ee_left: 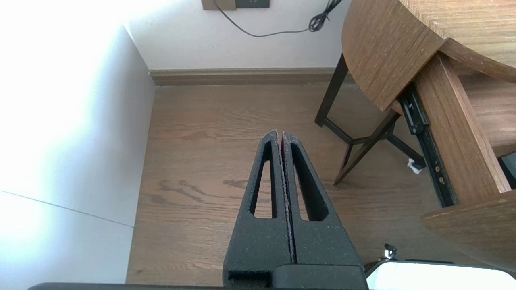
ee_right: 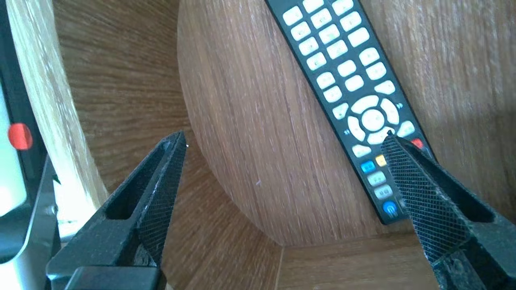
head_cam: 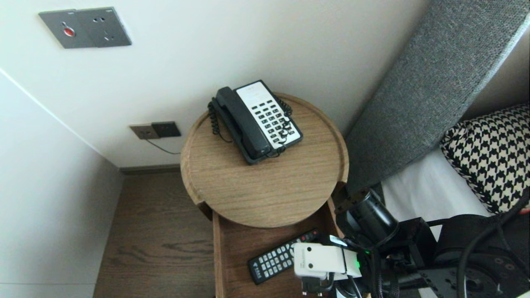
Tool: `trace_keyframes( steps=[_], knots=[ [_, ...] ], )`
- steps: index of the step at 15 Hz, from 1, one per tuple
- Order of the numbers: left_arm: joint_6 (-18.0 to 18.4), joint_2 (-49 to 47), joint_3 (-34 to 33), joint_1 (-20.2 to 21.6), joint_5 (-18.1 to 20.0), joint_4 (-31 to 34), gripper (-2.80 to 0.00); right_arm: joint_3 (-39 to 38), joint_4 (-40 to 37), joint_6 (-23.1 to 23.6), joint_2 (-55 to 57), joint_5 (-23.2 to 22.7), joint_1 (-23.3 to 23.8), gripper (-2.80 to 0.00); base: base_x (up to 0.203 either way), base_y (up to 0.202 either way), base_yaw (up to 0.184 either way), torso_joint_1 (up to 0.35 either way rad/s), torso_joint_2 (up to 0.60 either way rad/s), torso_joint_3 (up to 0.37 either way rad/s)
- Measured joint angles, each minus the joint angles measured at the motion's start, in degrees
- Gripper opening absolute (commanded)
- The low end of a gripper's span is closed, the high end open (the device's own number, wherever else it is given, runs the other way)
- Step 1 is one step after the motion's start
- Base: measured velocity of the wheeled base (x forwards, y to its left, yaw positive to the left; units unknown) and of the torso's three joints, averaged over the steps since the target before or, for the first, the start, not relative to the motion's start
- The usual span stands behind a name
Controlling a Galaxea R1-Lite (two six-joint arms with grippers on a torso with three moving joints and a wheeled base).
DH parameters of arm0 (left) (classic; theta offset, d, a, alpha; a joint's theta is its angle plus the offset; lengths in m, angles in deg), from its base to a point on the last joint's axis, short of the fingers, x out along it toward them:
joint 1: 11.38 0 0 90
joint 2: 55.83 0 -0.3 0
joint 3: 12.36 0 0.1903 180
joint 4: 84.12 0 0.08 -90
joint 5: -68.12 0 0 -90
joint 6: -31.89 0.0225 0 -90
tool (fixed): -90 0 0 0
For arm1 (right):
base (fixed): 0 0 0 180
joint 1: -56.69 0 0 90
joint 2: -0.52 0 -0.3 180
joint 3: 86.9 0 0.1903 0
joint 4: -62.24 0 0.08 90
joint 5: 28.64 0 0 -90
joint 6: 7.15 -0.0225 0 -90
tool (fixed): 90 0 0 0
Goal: Take the remote control out of the drawer one by one and place them on the table
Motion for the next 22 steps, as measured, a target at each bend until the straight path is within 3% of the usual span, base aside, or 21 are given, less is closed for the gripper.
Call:
trace_keyframes(
  steps=[22],
  knots=[
    [0.0,0.0,0.0,0.0,0.0,0.0,-2.8,3.4,10.8,0.9,10.4,0.0,-0.4,0.0,0.0,0.0,0.0,0.0,0.0,0.0]
  ],
)
